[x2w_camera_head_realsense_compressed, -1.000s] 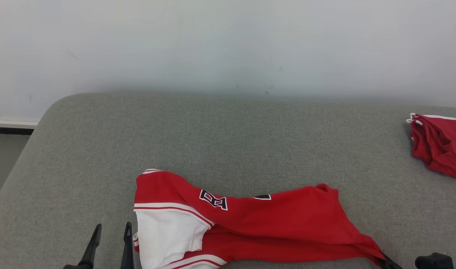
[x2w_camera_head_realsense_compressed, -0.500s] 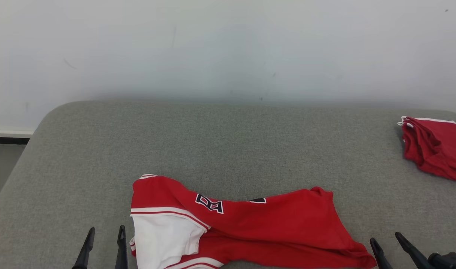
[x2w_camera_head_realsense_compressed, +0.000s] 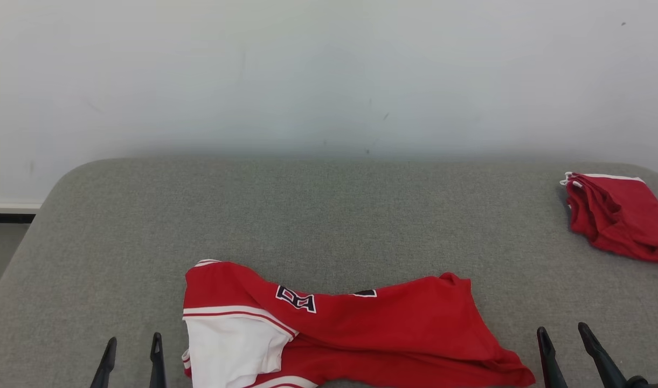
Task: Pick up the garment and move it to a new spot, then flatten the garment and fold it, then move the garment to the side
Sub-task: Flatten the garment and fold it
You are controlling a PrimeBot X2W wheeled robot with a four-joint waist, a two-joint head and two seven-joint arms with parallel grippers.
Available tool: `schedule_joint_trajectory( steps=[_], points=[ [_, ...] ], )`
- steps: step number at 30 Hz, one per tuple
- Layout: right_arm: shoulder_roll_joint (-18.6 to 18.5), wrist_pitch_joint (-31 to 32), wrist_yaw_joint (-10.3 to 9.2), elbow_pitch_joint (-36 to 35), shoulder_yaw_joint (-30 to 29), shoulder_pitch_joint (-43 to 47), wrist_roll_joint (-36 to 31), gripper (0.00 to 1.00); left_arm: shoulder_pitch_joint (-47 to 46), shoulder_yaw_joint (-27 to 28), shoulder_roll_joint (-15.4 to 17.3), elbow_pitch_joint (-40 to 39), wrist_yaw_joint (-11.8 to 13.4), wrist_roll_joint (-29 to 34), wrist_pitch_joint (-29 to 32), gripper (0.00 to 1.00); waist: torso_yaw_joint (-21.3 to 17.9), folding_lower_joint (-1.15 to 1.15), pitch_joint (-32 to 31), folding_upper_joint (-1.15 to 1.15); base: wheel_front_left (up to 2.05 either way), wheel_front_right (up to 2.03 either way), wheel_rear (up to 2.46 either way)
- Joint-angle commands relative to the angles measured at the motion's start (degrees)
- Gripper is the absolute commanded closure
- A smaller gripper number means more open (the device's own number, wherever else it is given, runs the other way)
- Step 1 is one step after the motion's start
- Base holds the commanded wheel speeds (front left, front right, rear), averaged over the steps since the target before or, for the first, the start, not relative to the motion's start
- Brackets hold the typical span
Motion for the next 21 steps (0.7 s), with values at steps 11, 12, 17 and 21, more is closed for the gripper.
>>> schedule_joint_trajectory(
  steps=[11, 12, 17, 21],
  points=[
    [3.51, -0.23, -0.13, -1.28, -0.76, 0.77, -1.94, 0.0, 1.74, 0.89, 0.45, 0.52, 0.08, 0.57, -0.17, 0.0, -0.43, 0.0, -0.15, 0.0, 0.0, 0.0, 0.0],
    [3.55, -0.23, -0.13, -1.17, -0.78, 0.8, -1.94, 0.0, 1.82, 0.71, 0.64, 0.86, 0.08, 0.31, -0.18, 0.0, -0.41, 0.0, -0.13, 0.0, 0.0, 0.0, 0.0],
    [3.23, -0.23, -0.13, -0.17, -1.12, 0.96, -1.62, 0.0, 2.95, -1.25, 0.88, 2.83, 0.08, -0.47, -0.18, 0.0, -0.09, 0.0, 0.0, 0.0, 0.0, 0.0, 0.0],
    [2.05, -0.16, -0.13, 2.99, -0.7, 0.38, -1.22, 0.0, 3.7, -4.92, 1.62, 6.59, 0.07, -1.61, -0.17, 0.0, 0.41, 0.0, 0.43, 0.0, 0.0, 0.0, 0.0]
  ],
)
